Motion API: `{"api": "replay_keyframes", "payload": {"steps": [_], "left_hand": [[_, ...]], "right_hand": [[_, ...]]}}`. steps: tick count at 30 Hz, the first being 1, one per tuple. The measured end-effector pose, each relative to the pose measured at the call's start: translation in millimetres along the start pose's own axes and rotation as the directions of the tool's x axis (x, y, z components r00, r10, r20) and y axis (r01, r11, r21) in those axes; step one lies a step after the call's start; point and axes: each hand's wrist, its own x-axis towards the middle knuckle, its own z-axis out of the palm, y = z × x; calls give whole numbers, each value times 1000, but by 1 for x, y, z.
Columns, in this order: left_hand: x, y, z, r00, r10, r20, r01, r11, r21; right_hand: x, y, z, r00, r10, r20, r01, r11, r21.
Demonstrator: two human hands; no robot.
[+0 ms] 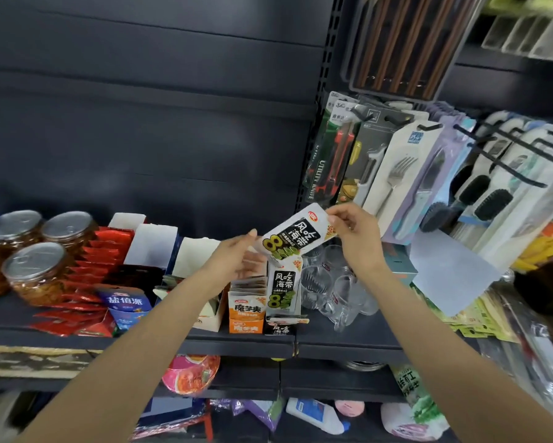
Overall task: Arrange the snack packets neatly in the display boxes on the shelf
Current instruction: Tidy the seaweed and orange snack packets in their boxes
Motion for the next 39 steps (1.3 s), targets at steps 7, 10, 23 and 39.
{"api": "replay_keyframes", "payload": {"steps": [7,10,23,39], "left_hand": [[1,5,-6,994,-106,-18,97,957,-273],[-2,8,-7,998,-17,-61,-8,920,-391],[-22,9,-14,901,433,-33,-414,880,234],[-18,-4,-22,986,161,41,-154,979,-135]], "right_hand": [[-11,4,0,990,-115,79,117,993,-24],[-13,14,4,997,-70,30,73,991,-111],[-22,29,7,951,231,206,-297,871,391],[-17,34,0,993,32,117,-44,994,96]]}}
